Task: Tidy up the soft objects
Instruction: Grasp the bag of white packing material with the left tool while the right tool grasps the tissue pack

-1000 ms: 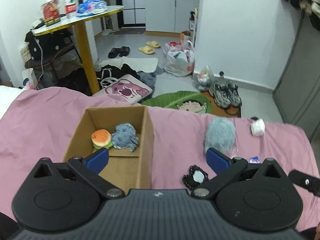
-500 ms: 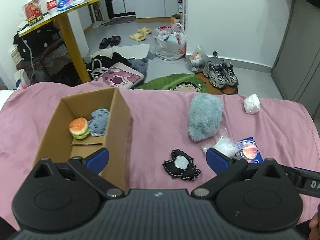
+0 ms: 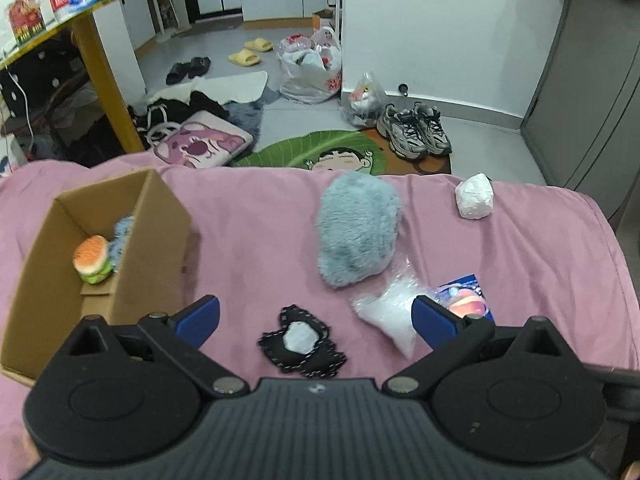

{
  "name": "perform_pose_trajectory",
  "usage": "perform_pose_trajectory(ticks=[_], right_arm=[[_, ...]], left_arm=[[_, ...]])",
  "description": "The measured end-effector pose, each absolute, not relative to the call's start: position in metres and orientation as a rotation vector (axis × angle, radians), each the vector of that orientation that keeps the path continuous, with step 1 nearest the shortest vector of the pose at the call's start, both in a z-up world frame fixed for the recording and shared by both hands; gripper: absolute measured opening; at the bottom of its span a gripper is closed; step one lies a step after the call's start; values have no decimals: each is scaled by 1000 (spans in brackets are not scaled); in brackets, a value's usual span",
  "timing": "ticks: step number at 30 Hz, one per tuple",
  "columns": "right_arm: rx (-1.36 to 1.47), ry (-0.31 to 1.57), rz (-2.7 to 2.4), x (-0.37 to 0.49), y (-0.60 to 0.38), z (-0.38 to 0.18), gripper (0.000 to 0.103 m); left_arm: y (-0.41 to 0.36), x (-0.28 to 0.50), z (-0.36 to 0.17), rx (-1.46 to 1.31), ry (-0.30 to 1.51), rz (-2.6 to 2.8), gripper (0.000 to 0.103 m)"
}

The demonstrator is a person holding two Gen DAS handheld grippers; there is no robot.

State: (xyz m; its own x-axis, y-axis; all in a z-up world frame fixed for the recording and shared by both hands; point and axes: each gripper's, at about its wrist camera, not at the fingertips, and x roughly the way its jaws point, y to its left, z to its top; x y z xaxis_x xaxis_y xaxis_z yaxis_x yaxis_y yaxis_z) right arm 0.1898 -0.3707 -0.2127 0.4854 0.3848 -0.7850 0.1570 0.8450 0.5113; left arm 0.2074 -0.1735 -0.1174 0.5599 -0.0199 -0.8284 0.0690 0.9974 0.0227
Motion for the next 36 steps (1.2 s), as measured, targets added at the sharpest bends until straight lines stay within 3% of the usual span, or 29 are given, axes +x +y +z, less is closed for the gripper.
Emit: perform_pose_trajectory(ticks=[13, 21, 27, 28, 31, 36], right_arm=[[459, 1100, 139, 205, -363, -227, 69], [467, 1105, 127, 212, -364, -236, 63], [472, 1094, 131, 216, -364, -238, 64], [473, 1089, 130, 216, -364, -238, 63], [499, 1082, 99, 215, -371, -239, 46], [529, 1072, 82, 211, -378, -238, 39]], left_arm=[[-193, 238, -154, 10, 1042, -90, 100], [-196, 255, -173, -50, 1089, -97, 88], [-193, 259, -186, -104, 1122, -116, 88], [-192, 260, -187, -116, 1131, -118, 88], [-190, 262, -191, -150, 1162, -132, 88], [-192, 262, -201, -195, 1195, -153, 88]])
